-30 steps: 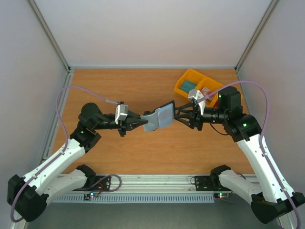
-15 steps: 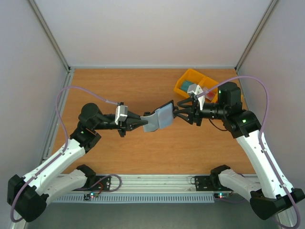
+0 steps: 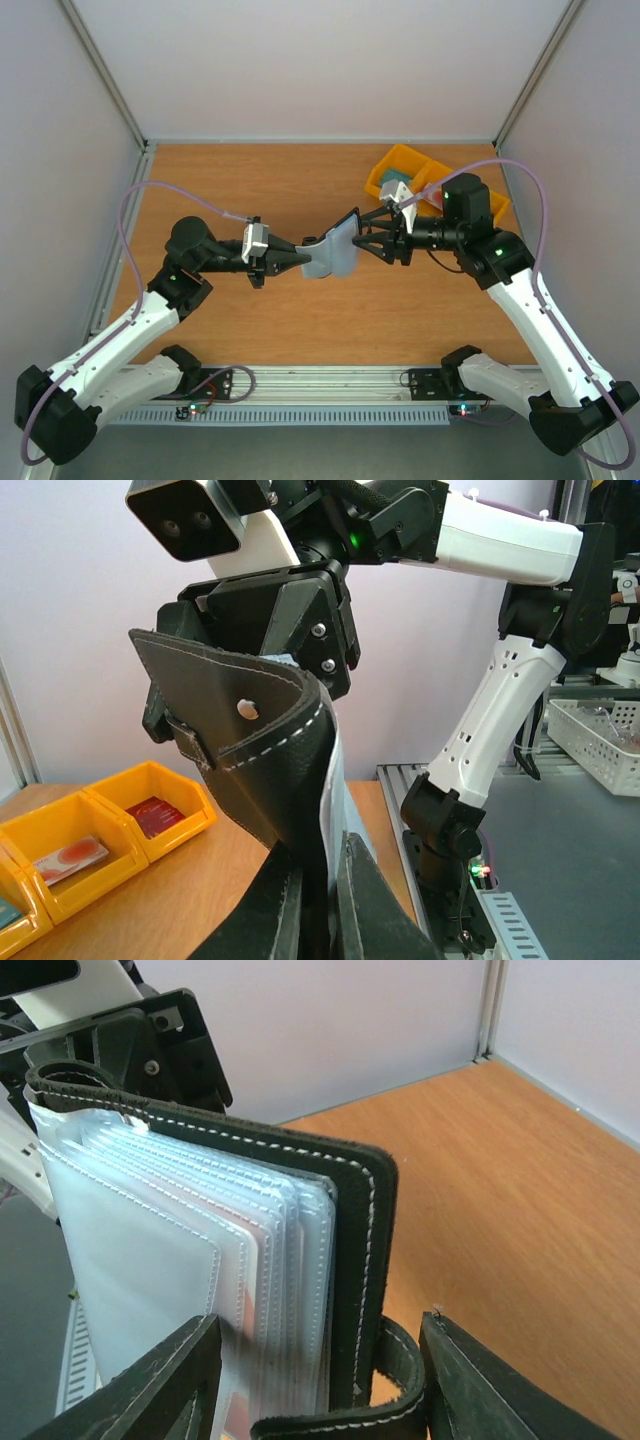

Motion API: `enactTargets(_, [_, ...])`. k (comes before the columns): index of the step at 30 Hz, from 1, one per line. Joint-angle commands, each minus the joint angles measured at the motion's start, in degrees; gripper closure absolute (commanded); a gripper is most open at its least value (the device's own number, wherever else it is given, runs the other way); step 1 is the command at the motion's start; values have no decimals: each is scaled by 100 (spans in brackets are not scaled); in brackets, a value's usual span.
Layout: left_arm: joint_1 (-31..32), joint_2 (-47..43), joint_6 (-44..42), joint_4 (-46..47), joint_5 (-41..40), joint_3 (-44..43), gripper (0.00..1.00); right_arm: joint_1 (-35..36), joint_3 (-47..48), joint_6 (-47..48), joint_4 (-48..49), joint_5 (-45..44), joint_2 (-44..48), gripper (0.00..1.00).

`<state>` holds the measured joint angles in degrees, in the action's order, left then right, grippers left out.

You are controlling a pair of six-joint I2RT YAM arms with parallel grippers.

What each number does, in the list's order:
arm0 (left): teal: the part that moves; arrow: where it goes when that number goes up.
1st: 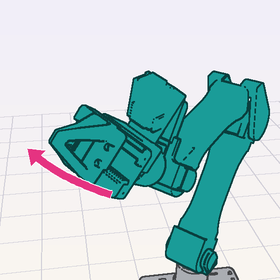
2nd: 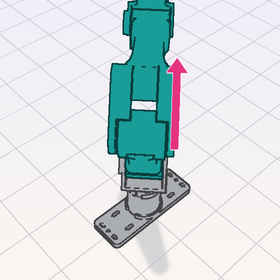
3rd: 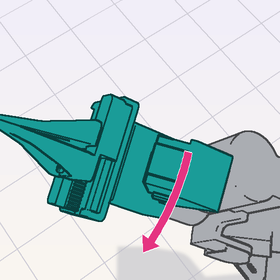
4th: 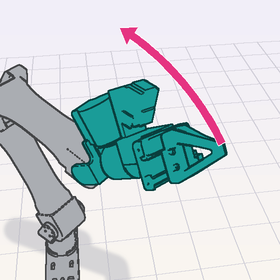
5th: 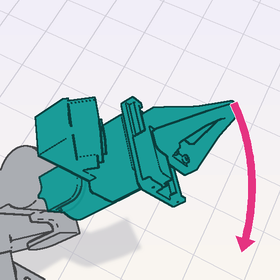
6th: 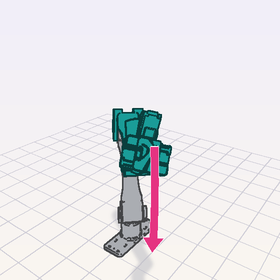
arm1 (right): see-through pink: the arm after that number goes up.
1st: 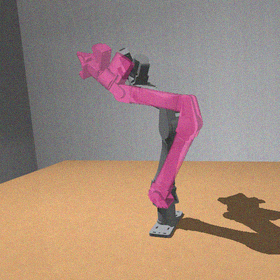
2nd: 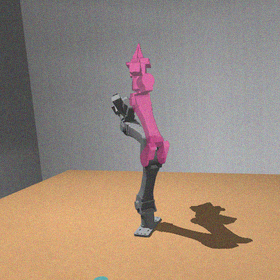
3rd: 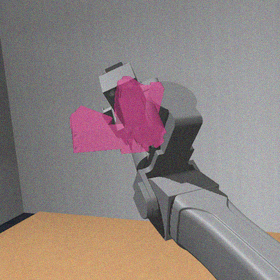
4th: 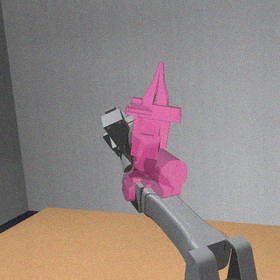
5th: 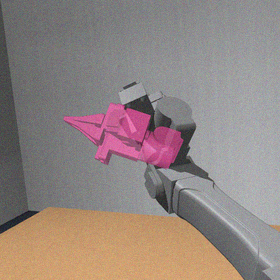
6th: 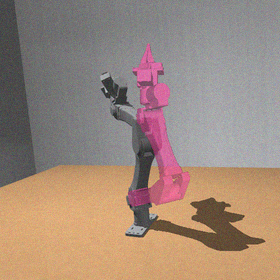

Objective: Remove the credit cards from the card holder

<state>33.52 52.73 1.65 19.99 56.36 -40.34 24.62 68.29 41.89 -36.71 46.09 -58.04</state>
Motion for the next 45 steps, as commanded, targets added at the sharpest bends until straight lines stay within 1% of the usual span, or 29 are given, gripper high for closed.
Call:
enactTargets(1, [41, -61, -103, 465, 23, 62, 100, 150, -142, 31, 179, -32, 25, 44])
enactTargets(5, [50, -31, -95, 524, 33, 70, 100, 358, -209, -6, 365, -221, -46, 44])
enactTargets(7, [58, -24, -88, 576, 40, 75, 100, 408, -239, -49, 495, -154, -91, 40])
enactTargets(11, [67, -31, -86, 594, 42, 79, 100, 441, -291, -116, 728, 192, -194, 30])
enactTargets(17, [67, -29, -140, 544, 42, 53, 100, 517, -247, -139, 797, 569, -227, 22])
enactTargets(20, [67, -73, -452, 431, 123, 38, 100, 515, -178, 147, 454, 610, 18, 15])
enactTargets(22, [67, -124, -703, 317, 220, -3, 100, 504, -106, 505, 38, 321, 241, 8])
enactTargets(25, [67, -178, -1011, 264, 350, -20, 100, 456, -29, 955, -429, -258, 441, 2])
enactTargets(29, [67, -210, -1181, 349, 495, 2, 100, 430, 298, 1128, -997, -519, 385, 1])
enactTargets(33, [67, -249, -1171, 353, 550, 4, 100, 381, 409, 1339, -1159, -615, 445, 1])
enactTargets(35, [67, -276, -1205, 287, 560, -14, 100, 266, 551, 1527, -1366, -406, 462, 1])
enactTargets(37, [67, -300, -1202, 245, 545, -15, 100, 172, 804, 1716, -1774, -30, 390, 2])
enactTargets(39, [67, -326, -1177, 226, 527, -3, 100, 166, 1005, 1749, -2033, 3, 300, 2])
enactTargets(45, [71, -329, -1068, 277, 505, 20, 100, 166, 940, 1627, -1986, -15, 283, 2])
